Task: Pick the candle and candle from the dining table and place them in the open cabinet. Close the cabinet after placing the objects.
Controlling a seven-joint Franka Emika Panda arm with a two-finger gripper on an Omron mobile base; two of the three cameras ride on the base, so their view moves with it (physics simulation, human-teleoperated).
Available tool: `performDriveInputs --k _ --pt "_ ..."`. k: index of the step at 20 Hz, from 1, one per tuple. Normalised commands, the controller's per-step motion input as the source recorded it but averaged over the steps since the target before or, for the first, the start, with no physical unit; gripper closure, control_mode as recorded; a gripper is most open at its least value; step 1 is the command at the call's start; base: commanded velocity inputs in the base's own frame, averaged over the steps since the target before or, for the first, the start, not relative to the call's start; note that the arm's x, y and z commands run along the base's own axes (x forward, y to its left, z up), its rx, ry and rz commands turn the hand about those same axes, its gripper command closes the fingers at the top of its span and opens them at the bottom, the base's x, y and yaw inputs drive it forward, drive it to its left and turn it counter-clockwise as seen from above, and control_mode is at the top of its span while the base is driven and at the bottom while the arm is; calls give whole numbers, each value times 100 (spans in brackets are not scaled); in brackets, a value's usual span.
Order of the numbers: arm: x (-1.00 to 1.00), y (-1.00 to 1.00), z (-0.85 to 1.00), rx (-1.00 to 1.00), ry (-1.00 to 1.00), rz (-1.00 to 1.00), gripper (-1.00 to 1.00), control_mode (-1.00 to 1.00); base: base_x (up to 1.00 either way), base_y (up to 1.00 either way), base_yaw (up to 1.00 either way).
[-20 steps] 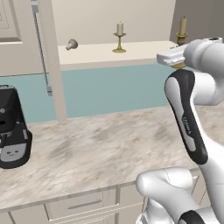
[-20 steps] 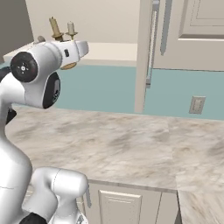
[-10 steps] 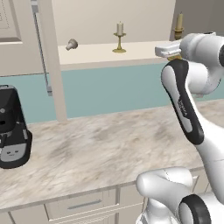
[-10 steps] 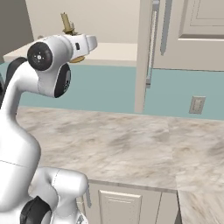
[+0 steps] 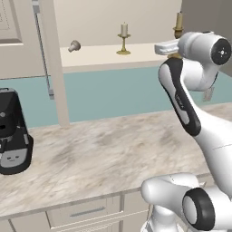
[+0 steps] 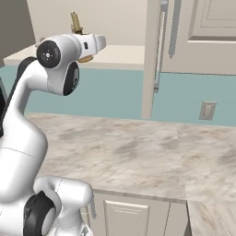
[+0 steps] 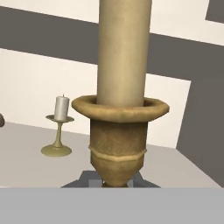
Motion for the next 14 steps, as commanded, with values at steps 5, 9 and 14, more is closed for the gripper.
performDriveInputs --k 5,9,14 --pt "32 0 -4 6 0 0 100 -100 0 0 0" --pt "27 0 -6 5 0 0 100 -100 0 0 0" --pt "28 0 -7 1 0 0 100 -100 0 0 0"
